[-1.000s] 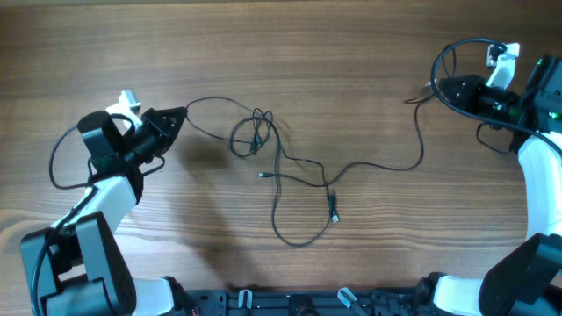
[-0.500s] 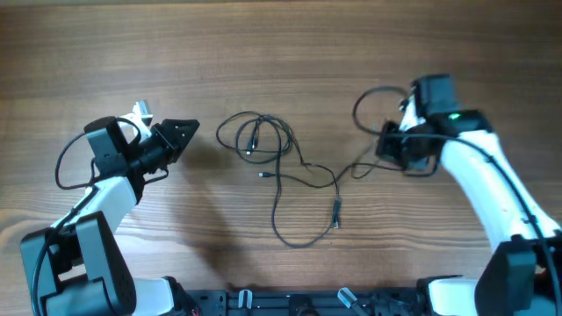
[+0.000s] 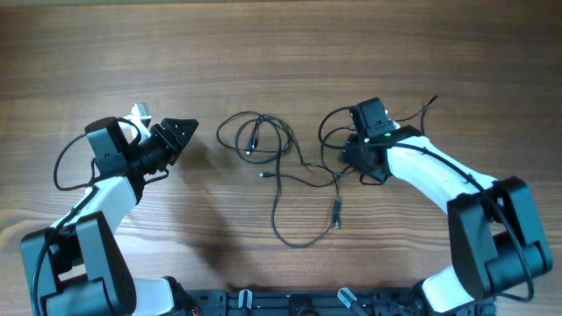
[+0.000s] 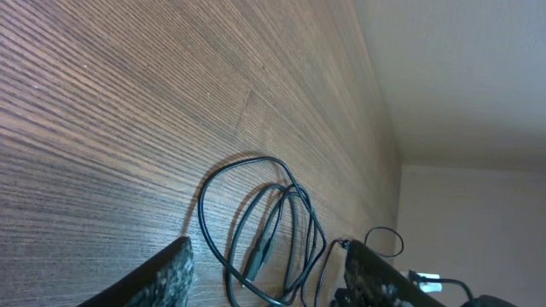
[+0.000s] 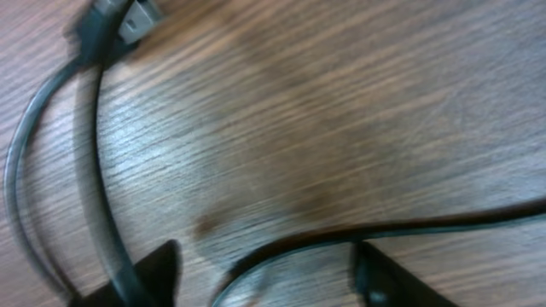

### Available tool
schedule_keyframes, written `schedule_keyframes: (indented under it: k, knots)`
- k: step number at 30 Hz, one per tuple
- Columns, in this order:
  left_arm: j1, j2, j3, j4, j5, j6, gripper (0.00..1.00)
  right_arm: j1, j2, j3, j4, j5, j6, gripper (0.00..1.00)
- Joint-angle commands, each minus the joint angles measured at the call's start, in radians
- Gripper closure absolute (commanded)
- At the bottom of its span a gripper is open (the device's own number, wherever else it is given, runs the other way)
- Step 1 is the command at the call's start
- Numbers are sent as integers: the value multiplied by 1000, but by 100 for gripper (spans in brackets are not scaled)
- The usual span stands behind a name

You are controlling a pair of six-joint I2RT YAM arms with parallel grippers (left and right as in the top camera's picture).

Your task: Untangle cables

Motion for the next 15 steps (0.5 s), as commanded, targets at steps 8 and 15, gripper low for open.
schedule_keyframes:
  k: [8, 15]
  knots:
    - [3, 0, -2, -20, -6, 23, 21, -154, 147, 37, 48, 175, -337, 96]
    - [3, 0, -2, -42, -6, 23, 0, -574, -90, 197, 183, 211, -886, 96]
